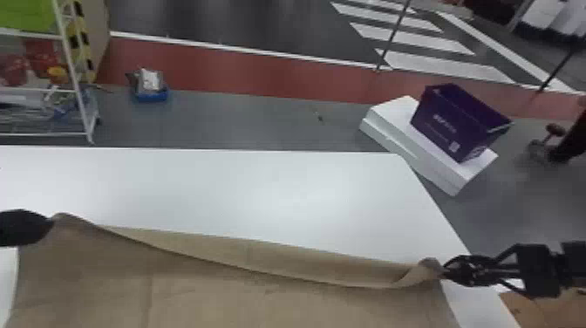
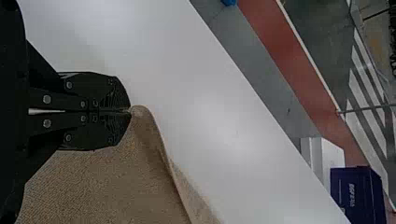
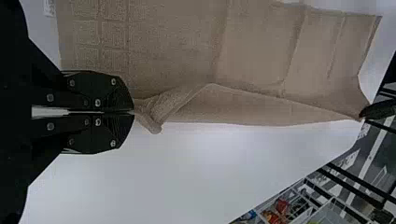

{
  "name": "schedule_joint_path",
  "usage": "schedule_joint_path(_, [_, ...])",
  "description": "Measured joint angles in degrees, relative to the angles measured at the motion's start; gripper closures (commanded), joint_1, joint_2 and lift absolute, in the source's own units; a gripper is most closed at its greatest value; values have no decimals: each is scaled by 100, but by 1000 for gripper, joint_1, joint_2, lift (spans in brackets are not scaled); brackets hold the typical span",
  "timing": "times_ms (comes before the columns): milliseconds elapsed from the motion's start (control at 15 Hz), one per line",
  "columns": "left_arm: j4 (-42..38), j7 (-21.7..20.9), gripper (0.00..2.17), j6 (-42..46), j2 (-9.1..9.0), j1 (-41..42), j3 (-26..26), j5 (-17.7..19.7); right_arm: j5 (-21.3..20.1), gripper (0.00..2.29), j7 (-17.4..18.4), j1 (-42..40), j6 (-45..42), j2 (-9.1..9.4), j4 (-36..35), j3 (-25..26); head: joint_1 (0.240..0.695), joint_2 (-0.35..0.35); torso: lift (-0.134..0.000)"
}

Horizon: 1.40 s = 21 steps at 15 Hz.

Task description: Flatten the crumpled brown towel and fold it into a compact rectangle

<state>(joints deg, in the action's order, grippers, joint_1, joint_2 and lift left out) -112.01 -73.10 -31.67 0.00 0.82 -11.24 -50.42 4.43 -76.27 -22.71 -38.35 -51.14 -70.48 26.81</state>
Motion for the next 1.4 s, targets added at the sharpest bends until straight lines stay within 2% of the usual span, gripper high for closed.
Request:
schedule_joint_path(400, [-623, -90, 1433, 767, 0, 739, -655, 697, 11, 1099, -183, -160, -1, -92, 12, 329, 695, -350, -124])
schedule_joint_path(600, [-866, -225, 1433, 1318, 0, 1112, -890, 877, 14, 1099, -187, -326, -1, -144, -21, 388, 695, -350, -124])
schedule_joint_path(933, [-1172, -578, 1430, 2009, 0, 1518, -1076, 965, -158, 1099, -186, -637, 16, -168, -152, 351, 695, -350, -124])
schedule_joint_path(1400, [-1326, -692, 1430, 2631, 0, 1948, -1184, 879, -414, 1099, -186, -761, 52, -193, -182, 55, 695, -350, -124])
